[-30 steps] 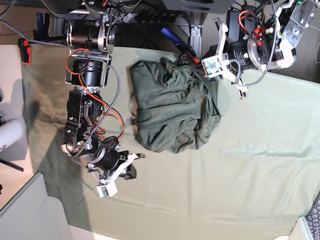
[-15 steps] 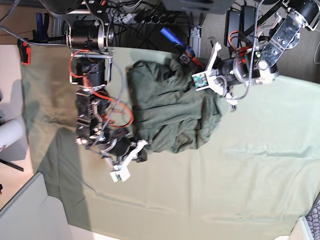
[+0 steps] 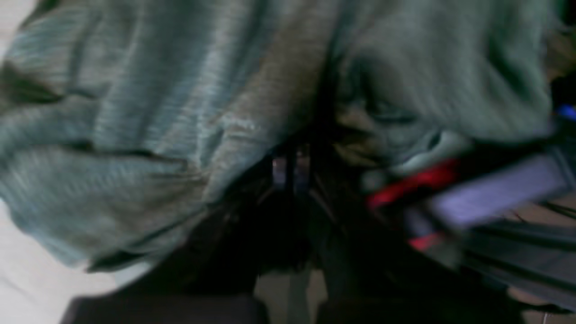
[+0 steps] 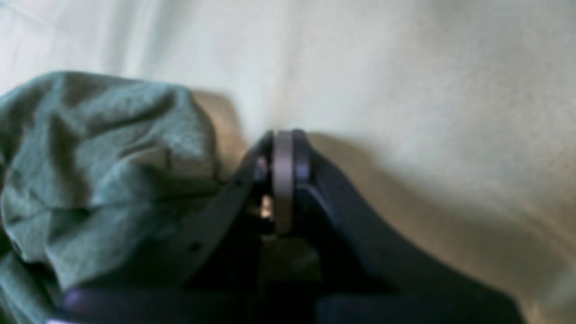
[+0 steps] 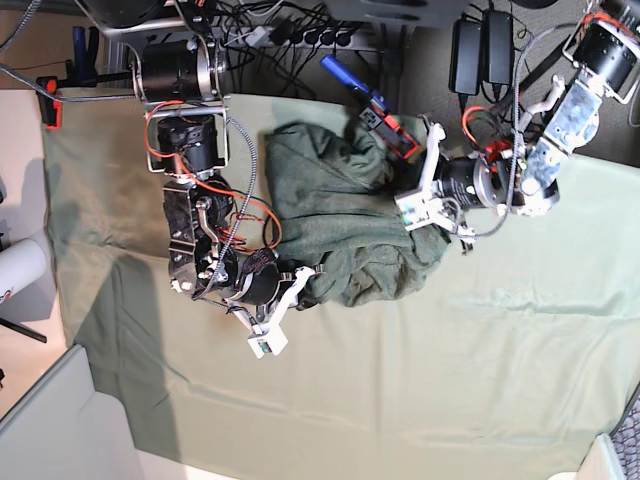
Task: Fold the T-shirt properly
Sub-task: 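Grasp the bundled shirt with both grippers and tuck its edges under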
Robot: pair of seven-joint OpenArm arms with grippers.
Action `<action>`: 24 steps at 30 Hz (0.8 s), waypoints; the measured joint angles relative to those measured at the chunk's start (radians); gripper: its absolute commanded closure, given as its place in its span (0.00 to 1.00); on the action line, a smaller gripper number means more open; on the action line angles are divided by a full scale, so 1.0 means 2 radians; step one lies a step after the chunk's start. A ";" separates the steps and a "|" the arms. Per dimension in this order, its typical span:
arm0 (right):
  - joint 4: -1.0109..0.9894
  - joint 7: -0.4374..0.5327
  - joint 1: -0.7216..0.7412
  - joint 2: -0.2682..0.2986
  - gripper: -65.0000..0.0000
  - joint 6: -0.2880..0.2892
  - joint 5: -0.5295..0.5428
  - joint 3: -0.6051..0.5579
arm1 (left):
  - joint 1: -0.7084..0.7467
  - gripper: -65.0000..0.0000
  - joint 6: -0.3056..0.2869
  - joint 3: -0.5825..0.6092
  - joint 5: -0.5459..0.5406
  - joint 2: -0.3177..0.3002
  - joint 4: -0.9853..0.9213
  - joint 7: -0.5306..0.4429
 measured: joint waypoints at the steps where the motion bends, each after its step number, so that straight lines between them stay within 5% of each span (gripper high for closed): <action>1: 0.000 -0.002 0.000 0.000 1.00 0.000 0.001 0.000 | -0.009 1.00 0.000 0.000 -0.002 0.001 -0.009 0.000; 13: 0.001 -0.015 0.001 0.002 1.00 0.000 0.003 0.000 | -0.097 1.00 -0.008 0.000 -0.017 -0.007 -0.112 -0.033; 24: 0.001 -0.042 -0.009 0.015 1.00 0.002 0.092 0.000 | -0.113 1.00 0.004 -0.002 0.010 -0.032 -0.114 -0.043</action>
